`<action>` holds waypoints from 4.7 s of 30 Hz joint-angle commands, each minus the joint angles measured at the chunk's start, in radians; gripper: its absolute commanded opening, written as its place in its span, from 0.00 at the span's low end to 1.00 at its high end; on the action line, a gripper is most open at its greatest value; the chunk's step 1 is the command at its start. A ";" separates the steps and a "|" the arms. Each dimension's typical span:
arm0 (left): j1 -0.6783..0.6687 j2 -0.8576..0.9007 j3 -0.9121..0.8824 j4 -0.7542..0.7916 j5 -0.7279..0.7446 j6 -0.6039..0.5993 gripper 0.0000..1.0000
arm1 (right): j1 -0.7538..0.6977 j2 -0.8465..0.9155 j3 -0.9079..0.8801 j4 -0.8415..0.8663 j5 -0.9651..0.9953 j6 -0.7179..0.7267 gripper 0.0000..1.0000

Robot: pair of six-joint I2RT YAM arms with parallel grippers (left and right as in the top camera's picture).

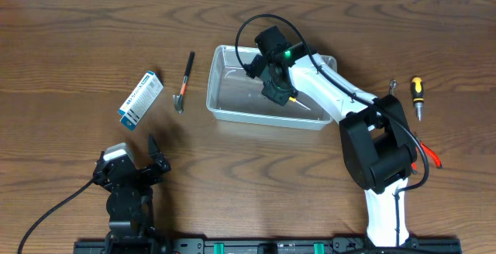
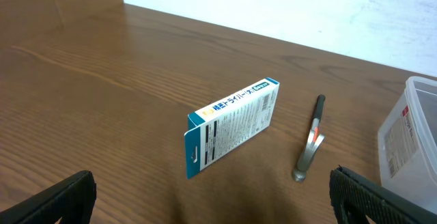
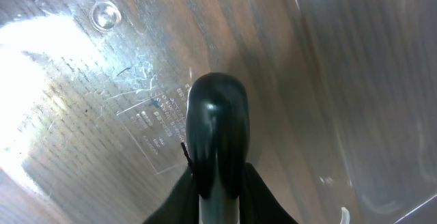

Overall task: Pack container
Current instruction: 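Carry the screwdriver into the clear container and release it, then move the right gripper to the silver wrench and grasp it, then carry the wrench into the container and release it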

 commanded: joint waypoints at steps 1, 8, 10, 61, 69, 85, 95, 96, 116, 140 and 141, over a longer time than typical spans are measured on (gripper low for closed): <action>0.003 -0.006 -0.023 -0.007 -0.005 0.006 0.98 | 0.011 0.001 0.016 -0.011 -0.014 -0.013 0.35; 0.003 -0.006 -0.023 -0.007 -0.005 0.006 0.98 | 0.027 -0.021 0.022 -0.019 -0.014 0.070 0.51; 0.003 -0.006 -0.023 -0.007 -0.004 0.006 0.98 | 0.034 -0.040 0.039 -0.034 -0.014 0.099 0.51; 0.003 -0.006 -0.023 -0.007 -0.004 0.006 0.98 | -0.676 -0.235 -0.232 -0.083 0.000 0.353 0.65; 0.003 -0.006 -0.023 -0.007 -0.005 0.006 0.98 | -0.693 -0.140 -0.232 -0.056 -0.007 0.353 0.59; 0.003 -0.006 -0.023 -0.007 -0.005 0.006 0.98 | -0.756 -0.112 -0.232 -0.011 -0.134 0.269 0.40; 0.003 -0.006 -0.023 -0.007 -0.005 0.006 0.98 | -0.756 -0.112 -0.232 -0.001 -0.130 0.248 0.29; 0.003 -0.006 -0.023 -0.007 -0.005 0.006 0.98 | -0.757 -0.111 -0.232 -0.001 -0.129 0.248 0.29; 0.003 -0.006 -0.023 -0.007 -0.005 0.006 0.98 | -0.758 -0.036 -0.233 0.007 -0.103 0.249 0.31; 0.003 -0.006 -0.023 -0.007 -0.004 0.006 0.98 | -0.743 -0.134 -0.140 -0.051 -0.090 0.283 0.01; 0.003 -0.006 -0.023 -0.007 -0.005 0.006 0.98 | -0.737 -0.153 -0.121 -0.062 -0.098 0.282 0.01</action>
